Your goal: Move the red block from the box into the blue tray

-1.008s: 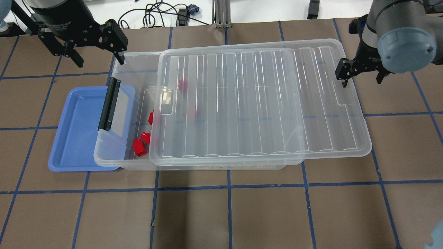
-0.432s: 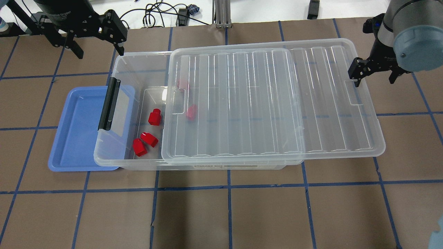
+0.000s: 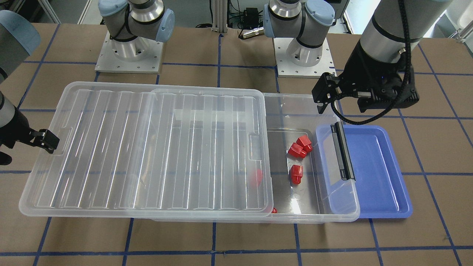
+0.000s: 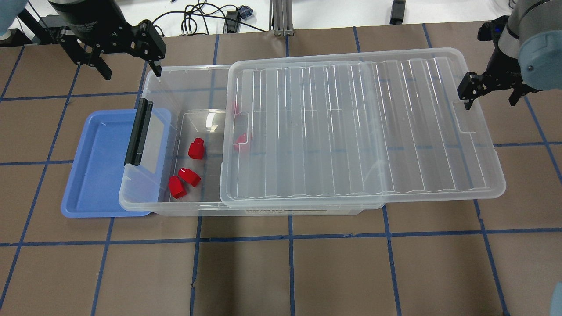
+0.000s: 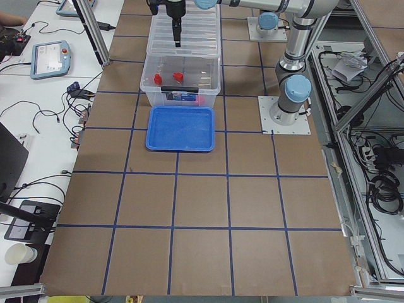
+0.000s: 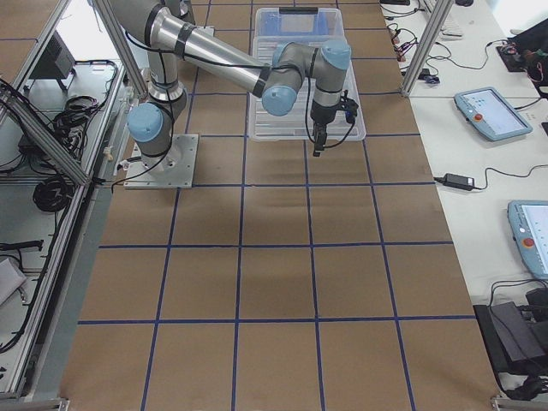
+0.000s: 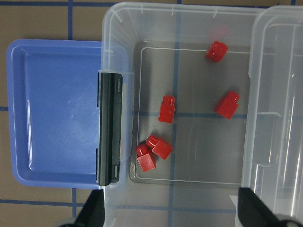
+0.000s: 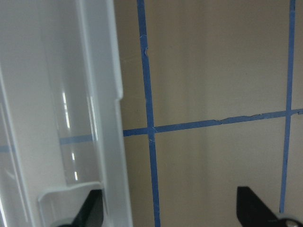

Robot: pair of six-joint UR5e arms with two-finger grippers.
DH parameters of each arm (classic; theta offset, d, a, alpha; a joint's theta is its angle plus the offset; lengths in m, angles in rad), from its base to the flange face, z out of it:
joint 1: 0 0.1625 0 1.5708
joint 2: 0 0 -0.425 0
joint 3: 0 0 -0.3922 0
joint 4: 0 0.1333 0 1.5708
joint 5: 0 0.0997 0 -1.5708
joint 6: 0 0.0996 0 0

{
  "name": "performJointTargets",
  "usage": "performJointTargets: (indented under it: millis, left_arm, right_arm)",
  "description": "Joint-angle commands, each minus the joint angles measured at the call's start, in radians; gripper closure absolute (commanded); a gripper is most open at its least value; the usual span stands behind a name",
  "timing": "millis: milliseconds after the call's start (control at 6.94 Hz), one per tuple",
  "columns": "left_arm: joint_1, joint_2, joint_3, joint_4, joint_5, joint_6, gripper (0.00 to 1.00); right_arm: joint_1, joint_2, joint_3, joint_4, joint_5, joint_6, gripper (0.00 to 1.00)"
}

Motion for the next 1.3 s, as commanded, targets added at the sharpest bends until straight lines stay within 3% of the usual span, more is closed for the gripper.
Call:
performJointTargets:
  millis: [0, 288, 432, 576, 720, 864, 1152]
  left_arm:
    - [-0.01, -0.02, -0.114, 0.176, 0.0, 0.008, 0.0]
    - [-0.026, -0.026, -0.22, 0.292, 0.002, 0.034, 0.0]
    - [-0.023, -0.041, -0.267, 0.339, -0.003, 0.05, 0.0]
    - [-0.026, -0.062, -0.304, 0.39, 0.0, 0.048, 0.0]
    - [-0.027, -0.073, -0.331, 0.419, -0.006, 0.035, 0.0]
    - [-0.024, -0.081, -0.346, 0.427, -0.07, 0.048, 0.0]
    - [-0.02, -0.108, -0.393, 0.497, -0.069, 0.077, 0.0]
  right_arm:
    - [0.021, -0.019, -0.015, 0.003, 0.016, 0.006, 0.0]
    - [0.102, -0.048, -0.126, 0.063, 0.082, 0.038, 0.0]
    - [0.15, -0.065, -0.243, 0.258, 0.151, 0.046, 0.0]
    - [0.2, -0.078, -0.303, 0.38, 0.194, 0.078, 0.0]
    - [0.231, -0.088, -0.31, 0.402, 0.214, 0.161, 0.0]
    - [0.234, -0.088, -0.308, 0.401, 0.245, 0.188, 0.0]
    - [0.236, -0.083, -0.311, 0.399, 0.242, 0.187, 0.0]
